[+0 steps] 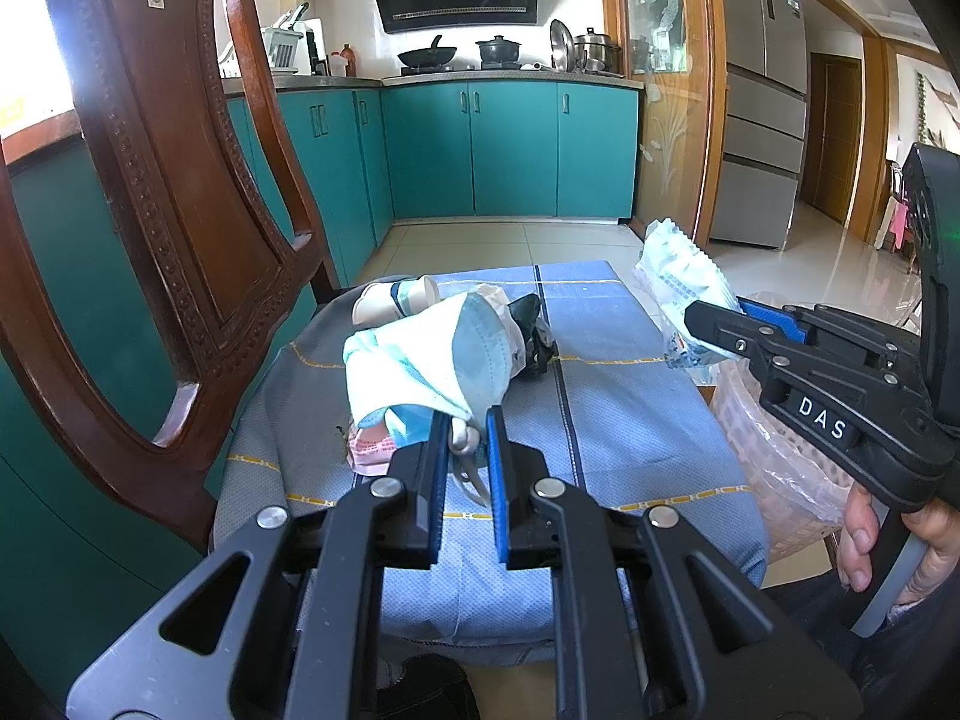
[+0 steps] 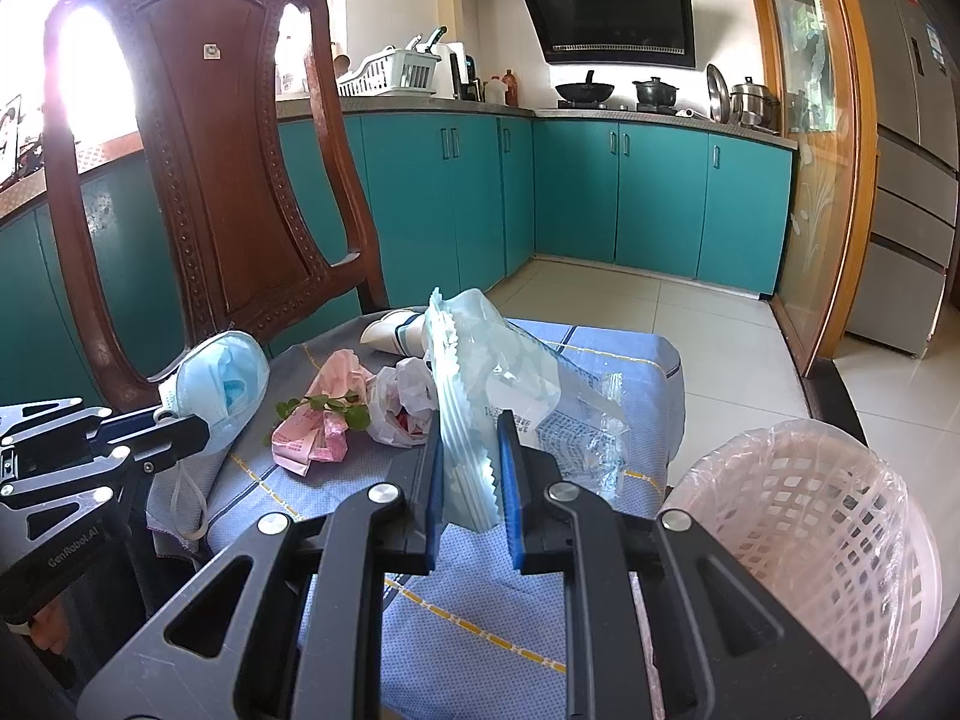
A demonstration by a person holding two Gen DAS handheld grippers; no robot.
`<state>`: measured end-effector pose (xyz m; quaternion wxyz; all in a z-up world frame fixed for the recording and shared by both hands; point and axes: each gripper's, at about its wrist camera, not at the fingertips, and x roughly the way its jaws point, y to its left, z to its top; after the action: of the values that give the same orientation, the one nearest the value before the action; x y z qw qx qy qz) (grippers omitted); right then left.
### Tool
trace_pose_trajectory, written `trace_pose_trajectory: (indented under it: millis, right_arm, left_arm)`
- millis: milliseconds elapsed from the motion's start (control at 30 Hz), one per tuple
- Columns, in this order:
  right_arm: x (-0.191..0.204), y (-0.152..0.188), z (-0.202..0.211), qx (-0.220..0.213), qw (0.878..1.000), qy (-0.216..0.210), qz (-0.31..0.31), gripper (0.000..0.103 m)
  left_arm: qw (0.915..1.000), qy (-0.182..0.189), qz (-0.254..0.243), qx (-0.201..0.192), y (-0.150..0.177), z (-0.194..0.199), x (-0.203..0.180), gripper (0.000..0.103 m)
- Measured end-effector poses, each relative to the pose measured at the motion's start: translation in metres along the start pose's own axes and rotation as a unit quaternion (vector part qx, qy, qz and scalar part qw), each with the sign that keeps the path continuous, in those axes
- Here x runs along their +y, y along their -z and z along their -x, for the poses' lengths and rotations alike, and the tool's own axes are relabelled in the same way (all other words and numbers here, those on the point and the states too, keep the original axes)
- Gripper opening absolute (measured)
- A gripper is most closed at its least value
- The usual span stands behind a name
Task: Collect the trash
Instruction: 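Swing the right gripper over the wastebasket and release the clear bag while the left gripper drops the mask in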
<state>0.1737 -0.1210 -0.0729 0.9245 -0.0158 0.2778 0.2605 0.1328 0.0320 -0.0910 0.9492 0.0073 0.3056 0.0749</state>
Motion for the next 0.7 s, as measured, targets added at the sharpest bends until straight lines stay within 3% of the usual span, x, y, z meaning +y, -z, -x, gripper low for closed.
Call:
trace_pose_trajectory:
  millis: [233,400,567,700]
  right_arm:
    - [-0.008,-0.003,0.014,-0.022,1.0,0.003,-0.009,0.017]
    - [-0.058,0.0,0.041,-0.049,0.996,0.036,-0.063,0.017]
    - [-0.109,0.021,0.052,-0.015,0.991,0.049,-0.125,0.017]
    - [-0.14,0.045,0.057,0.027,0.983,0.087,-0.161,0.018]
  left_arm:
    - [1.0,0.004,0.0,0.0,0.0,0.0,-0.001,0.013]
    - [0.9991,0.041,0.007,-0.003,-0.01,-0.001,-0.008,0.013]
    - [0.9943,0.106,-0.007,-0.004,-0.024,-0.011,-0.044,0.013]
    - [0.9873,0.156,-0.03,0.004,-0.031,-0.024,-0.088,0.013]
